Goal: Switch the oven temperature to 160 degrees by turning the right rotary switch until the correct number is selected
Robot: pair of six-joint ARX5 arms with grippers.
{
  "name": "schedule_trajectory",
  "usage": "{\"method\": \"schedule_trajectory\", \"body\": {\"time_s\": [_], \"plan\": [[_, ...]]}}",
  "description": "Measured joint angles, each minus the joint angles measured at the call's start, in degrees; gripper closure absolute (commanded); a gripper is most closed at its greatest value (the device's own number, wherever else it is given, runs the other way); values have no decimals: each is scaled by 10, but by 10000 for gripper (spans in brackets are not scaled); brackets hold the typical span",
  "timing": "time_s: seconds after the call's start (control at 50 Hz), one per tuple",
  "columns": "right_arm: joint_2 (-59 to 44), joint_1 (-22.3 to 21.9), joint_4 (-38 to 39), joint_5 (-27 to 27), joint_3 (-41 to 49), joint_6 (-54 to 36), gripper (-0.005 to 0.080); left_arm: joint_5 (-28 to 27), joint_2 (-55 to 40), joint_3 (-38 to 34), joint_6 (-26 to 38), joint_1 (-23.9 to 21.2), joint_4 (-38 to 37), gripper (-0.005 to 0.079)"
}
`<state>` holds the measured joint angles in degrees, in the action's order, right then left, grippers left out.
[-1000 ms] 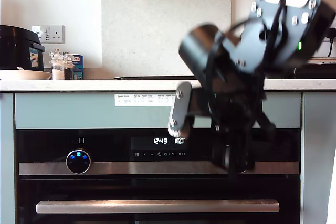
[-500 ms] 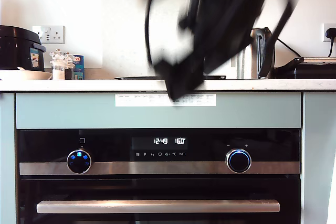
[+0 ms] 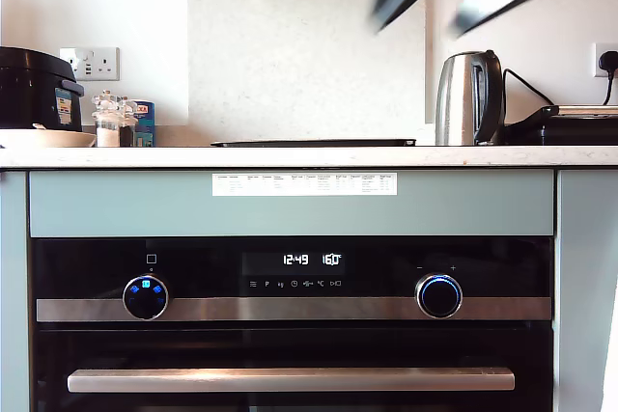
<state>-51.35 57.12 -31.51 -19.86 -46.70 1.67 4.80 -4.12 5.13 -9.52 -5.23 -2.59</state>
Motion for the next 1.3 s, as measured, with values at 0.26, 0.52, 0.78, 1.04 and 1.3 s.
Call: {"method": "schedule_trajectory", "body": {"time_s": [0.26, 0.52, 0.78, 1.04, 1.3], "plan": [[71, 0, -151, -20, 0, 4, 168, -3, 0, 0, 0, 0, 0, 764], [70, 0, -133, -51, 0, 28, 752, -3, 0, 0, 0, 0, 0, 764], [78, -17, 7, -113, 0, -3, 752, -3, 0, 0, 0, 0, -10, 764], [80, -137, 90, -49, 44, -38, 752, -3, 0, 0, 0, 0, -24, 764], [74, -279, 172, 40, 107, -64, 752, -3, 0, 0, 0, 0, -25, 764]]}}
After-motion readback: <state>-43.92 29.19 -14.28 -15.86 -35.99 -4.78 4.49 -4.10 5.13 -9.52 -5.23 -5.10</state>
